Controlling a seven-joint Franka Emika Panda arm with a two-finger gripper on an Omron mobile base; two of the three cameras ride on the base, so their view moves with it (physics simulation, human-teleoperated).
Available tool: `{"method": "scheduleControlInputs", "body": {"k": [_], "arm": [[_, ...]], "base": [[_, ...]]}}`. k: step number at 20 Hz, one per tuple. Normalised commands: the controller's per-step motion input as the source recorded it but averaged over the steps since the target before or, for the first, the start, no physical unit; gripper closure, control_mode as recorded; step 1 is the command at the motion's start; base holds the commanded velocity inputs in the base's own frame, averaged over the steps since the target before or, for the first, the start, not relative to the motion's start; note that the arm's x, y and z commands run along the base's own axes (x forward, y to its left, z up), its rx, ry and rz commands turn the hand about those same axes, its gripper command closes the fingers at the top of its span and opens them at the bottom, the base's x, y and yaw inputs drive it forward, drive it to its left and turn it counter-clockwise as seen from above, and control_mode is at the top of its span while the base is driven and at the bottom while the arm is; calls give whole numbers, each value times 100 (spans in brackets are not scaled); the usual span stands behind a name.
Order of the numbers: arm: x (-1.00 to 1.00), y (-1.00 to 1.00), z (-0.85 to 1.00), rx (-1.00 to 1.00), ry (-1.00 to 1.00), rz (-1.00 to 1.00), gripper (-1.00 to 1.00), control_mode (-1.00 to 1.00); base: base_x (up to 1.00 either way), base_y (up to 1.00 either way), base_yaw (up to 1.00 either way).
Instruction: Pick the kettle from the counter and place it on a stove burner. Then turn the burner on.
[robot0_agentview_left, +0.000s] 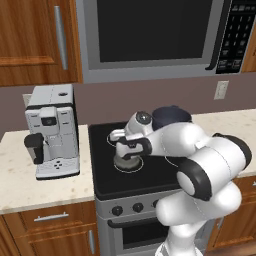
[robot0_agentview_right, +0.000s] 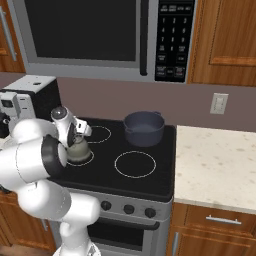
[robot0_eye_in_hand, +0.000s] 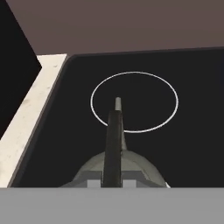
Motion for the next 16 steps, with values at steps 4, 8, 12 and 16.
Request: {"method": "scheduleControlInputs", "body": {"k": [4, 8, 12, 16], "arm": [[-3, 0, 0, 0, 0, 0, 100, -100], [0, 0, 0, 0, 0, 0, 100, -100], [0, 0, -3, 0, 0, 0, 100, -100], [0, 0, -8, 0, 0, 0, 100, -100]], "base": [[0, 0, 0], [0, 0, 0], [0, 0, 0], [0, 0, 0]]}}
